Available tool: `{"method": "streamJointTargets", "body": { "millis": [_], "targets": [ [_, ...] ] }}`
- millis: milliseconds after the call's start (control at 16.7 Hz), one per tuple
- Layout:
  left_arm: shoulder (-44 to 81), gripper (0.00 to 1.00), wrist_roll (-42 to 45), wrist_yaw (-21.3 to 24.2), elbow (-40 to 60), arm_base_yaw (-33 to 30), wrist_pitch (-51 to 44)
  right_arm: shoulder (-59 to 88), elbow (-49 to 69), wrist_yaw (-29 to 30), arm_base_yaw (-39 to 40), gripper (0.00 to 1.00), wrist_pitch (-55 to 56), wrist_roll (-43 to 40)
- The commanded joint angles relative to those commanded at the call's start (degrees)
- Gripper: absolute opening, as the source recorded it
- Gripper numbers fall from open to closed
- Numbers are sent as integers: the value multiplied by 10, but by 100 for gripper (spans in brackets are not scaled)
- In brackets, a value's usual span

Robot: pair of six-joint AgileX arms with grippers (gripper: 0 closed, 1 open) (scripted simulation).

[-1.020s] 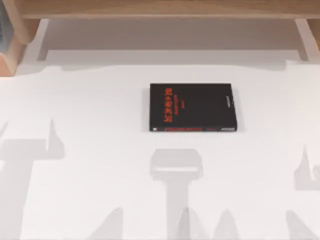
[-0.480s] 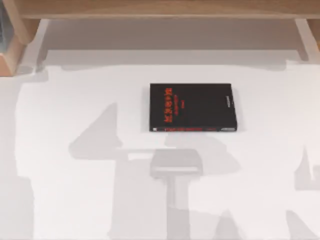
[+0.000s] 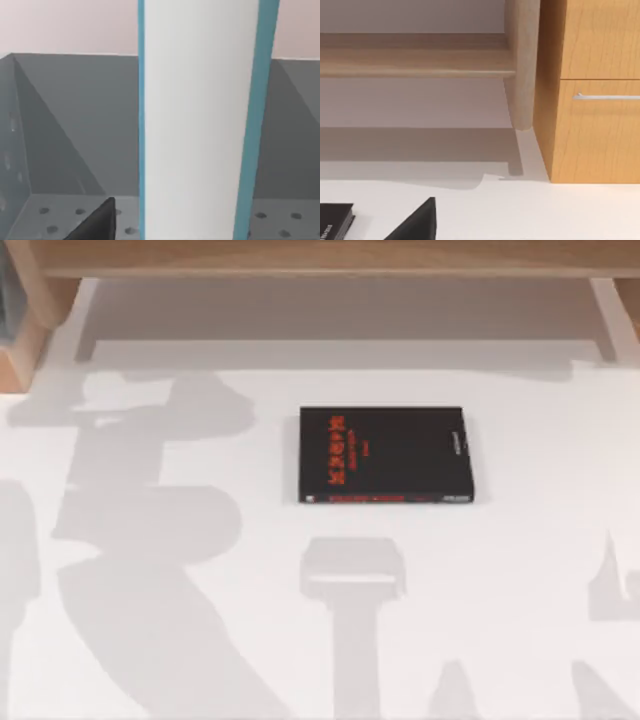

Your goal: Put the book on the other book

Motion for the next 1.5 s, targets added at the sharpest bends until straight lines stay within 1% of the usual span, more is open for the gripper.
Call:
{"method": "streamJointTargets", "body": {
  "millis": [180,420,600,960,1200,1500],
  "targets": [
    [51,100,0,12,38,11,15,0,0,0,0,100,0,0],
    [56,100,0,13,42,12,17,0,0,0,0,100,0,0],
    [60,100,0,10,48,9,14,0,0,0,0,100,0,0],
    [110,100,-1,-1,123,-3,-10,0,0,0,0,100,0,0],
    [114,100,-1,-2,129,-4,-13,0,0,0,0,100,0,0],
    [114,62,-1,-2,129,-4,-13,0,0,0,0,100,0,0]
  ]
}}
